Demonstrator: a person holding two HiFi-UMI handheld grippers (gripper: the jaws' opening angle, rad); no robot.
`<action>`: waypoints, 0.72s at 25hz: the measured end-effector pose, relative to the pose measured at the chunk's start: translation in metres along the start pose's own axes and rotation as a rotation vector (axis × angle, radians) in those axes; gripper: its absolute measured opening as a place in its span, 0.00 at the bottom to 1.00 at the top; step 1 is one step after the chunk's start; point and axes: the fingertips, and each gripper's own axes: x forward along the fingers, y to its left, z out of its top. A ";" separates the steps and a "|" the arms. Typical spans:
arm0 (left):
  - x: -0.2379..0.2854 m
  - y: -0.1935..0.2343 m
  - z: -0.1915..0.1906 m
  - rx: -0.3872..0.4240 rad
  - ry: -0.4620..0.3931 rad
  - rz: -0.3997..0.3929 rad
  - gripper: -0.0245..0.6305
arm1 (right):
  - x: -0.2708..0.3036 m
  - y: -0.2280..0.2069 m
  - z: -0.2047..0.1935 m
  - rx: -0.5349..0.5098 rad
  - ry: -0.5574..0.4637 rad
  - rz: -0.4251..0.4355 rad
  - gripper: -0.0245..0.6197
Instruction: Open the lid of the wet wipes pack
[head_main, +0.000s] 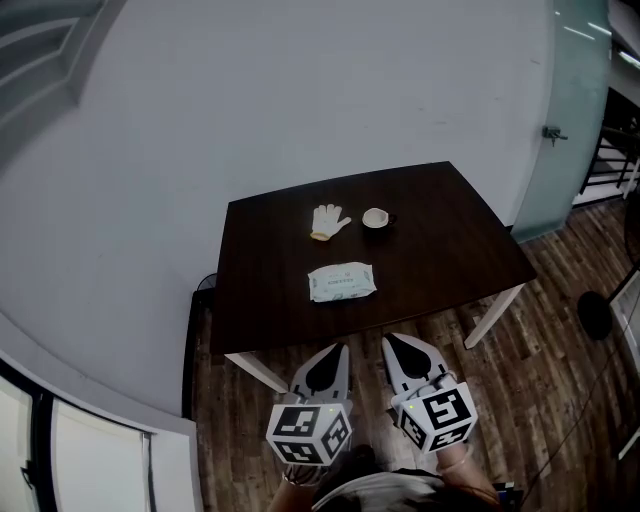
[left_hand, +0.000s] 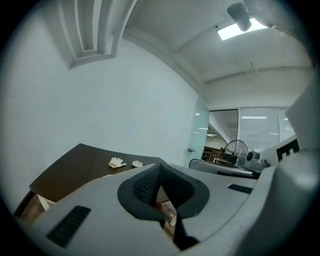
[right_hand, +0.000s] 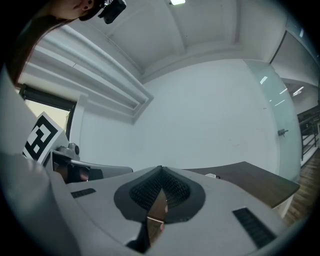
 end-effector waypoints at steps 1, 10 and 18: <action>0.004 0.005 0.000 0.000 0.004 -0.006 0.06 | 0.007 -0.001 -0.001 0.003 0.002 -0.003 0.05; 0.030 0.032 0.003 -0.003 0.029 -0.042 0.06 | 0.047 -0.009 0.001 0.008 -0.018 -0.028 0.05; 0.053 0.047 0.004 -0.016 0.037 -0.056 0.06 | 0.075 -0.017 0.000 -0.011 -0.007 -0.021 0.05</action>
